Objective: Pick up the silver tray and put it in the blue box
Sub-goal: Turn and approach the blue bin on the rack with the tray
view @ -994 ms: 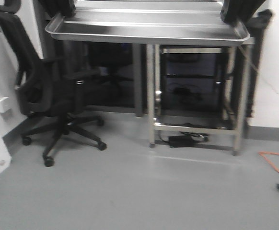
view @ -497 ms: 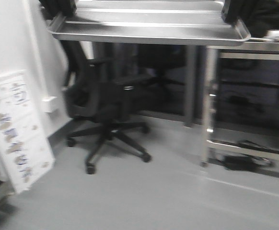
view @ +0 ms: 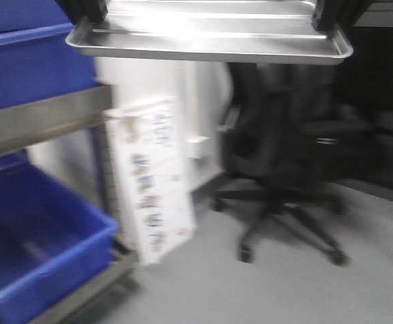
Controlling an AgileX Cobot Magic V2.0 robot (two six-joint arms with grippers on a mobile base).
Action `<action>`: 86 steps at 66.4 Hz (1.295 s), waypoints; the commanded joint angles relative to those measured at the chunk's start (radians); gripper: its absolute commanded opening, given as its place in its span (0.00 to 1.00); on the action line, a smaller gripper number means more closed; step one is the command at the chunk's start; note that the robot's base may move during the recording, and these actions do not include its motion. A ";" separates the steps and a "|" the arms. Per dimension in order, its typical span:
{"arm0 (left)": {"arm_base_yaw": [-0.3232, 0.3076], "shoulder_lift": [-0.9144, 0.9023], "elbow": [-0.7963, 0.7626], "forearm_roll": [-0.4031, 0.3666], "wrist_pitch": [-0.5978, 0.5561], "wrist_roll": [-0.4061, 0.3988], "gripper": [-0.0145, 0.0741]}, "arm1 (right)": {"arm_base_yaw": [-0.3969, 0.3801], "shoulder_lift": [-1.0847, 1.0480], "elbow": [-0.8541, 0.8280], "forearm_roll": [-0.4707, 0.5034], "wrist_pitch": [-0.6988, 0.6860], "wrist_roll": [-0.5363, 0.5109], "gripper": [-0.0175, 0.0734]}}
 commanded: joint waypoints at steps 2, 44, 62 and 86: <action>0.004 -0.048 -0.035 0.064 -0.009 -0.006 0.05 | -0.009 -0.041 -0.035 -0.053 -0.006 -0.015 0.26; 0.004 -0.048 -0.035 0.064 -0.009 -0.006 0.05 | -0.009 -0.041 -0.035 -0.053 -0.006 -0.015 0.26; 0.004 -0.048 -0.035 0.064 -0.009 -0.006 0.05 | -0.009 -0.041 -0.035 -0.053 -0.006 -0.015 0.26; 0.004 -0.048 -0.035 0.064 -0.009 -0.006 0.05 | -0.009 -0.041 -0.035 -0.053 -0.006 -0.015 0.26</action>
